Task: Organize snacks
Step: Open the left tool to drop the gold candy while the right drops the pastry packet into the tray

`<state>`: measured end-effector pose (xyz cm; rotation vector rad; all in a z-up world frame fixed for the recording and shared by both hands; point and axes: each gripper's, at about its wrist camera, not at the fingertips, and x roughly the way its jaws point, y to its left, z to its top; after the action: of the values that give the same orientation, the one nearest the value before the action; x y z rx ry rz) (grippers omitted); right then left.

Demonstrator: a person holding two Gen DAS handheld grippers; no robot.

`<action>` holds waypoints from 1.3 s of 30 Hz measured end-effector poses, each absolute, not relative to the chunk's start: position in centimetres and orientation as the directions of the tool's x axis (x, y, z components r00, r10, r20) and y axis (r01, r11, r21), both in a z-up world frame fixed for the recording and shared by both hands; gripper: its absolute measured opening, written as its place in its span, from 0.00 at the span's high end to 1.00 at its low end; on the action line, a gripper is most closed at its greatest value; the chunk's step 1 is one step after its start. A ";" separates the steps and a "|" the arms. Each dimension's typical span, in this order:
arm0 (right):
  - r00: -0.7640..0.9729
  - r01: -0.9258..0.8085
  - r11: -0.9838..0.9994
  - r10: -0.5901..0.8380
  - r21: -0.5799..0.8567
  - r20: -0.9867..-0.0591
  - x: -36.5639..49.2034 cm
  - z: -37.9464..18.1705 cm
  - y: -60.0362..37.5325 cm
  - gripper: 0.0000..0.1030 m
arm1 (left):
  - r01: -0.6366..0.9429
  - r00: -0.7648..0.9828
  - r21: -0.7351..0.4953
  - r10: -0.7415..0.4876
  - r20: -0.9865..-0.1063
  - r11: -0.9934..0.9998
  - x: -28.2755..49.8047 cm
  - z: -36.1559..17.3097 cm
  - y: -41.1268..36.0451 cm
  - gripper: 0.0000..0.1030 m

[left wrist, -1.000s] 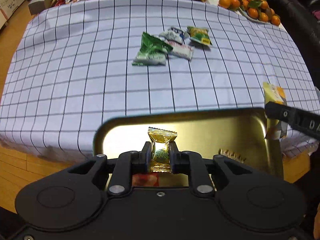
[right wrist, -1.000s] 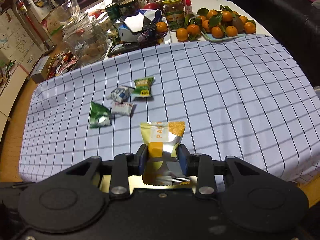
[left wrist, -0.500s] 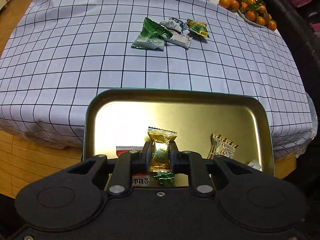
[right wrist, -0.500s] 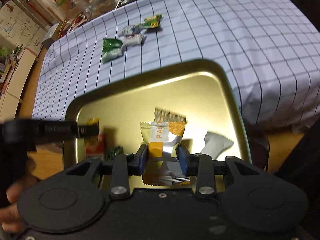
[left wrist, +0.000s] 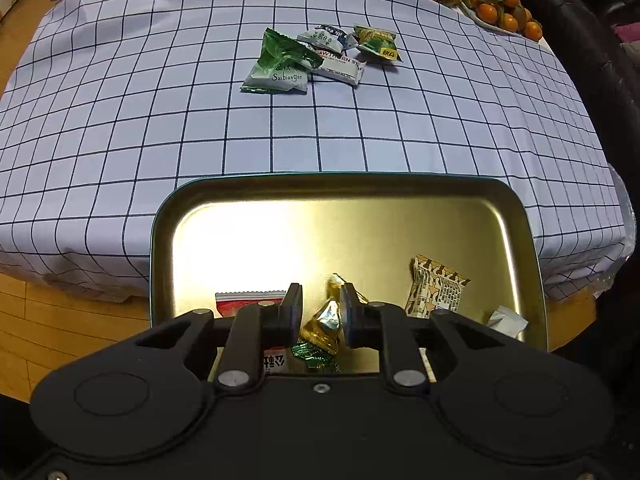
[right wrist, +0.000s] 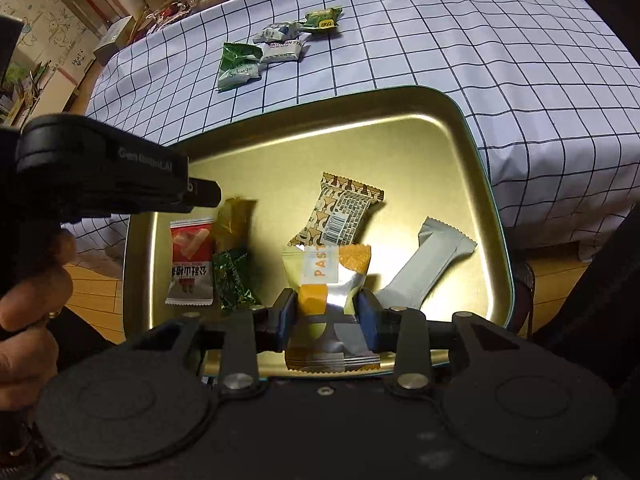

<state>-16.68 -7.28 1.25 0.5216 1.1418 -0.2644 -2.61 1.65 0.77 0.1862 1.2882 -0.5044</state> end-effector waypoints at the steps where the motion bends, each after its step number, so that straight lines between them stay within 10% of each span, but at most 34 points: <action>1: 0.400 0.460 0.848 0.066 0.263 -0.914 -16.6 1.2 -7.4 0.62 | 0.456 0.186 -0.144 -0.253 -0.950 0.878 -2.6 0.7 1.7 0.73; 39: 0.184 0.490 0.857 0.076 0.158 -0.980 -11.4 1.1 -12.6 0.62 | 0.429 0.186 0.003 -0.085 -0.979 0.903 -0.1 1.7 1.8 0.69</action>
<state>-11.43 -12.58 1.14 0.4988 1.3693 -0.3095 -0.05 1.77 1.66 0.3048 1.3398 -0.3704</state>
